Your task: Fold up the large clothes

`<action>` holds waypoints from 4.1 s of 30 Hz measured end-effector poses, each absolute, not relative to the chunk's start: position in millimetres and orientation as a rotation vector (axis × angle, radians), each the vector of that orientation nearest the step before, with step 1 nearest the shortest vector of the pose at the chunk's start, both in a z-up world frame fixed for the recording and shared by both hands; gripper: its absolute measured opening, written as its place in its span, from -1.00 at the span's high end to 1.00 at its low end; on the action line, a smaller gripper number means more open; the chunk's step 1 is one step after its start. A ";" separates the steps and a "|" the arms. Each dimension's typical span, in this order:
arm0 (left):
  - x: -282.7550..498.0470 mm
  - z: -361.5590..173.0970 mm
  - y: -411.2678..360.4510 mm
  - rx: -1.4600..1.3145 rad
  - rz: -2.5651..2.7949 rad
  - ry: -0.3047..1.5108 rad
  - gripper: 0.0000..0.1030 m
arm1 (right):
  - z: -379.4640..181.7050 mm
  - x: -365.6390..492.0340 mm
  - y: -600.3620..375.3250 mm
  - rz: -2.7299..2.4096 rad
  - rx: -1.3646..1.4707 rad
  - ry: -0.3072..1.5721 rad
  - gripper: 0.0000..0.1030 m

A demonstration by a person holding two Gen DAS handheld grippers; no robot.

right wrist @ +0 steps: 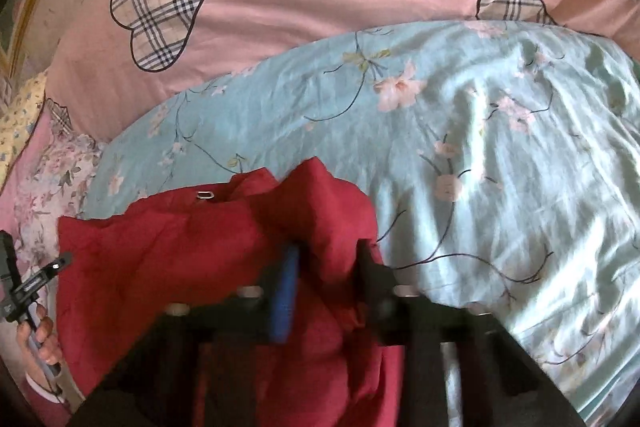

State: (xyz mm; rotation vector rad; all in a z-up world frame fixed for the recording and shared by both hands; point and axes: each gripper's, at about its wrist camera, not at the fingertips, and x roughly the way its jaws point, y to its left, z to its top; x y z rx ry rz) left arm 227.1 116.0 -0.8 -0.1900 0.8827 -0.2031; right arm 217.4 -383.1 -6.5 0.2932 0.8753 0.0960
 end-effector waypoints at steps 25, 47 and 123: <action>290.4 -33.6 72.8 -0.032 -0.114 0.955 0.87 | -44.1 249.7 -391.3 -0.100 0.287 0.866 0.86; 274.0 -20.8 100.6 -0.122 -0.095 0.965 -0.05 | -32.0 228.7 -399.5 -0.075 0.347 0.859 0.32; 103.6 -16.1 10.1 0.064 -0.222 0.969 -0.63 | -20.8 71.9 -260.4 0.107 0.085 0.825 -0.21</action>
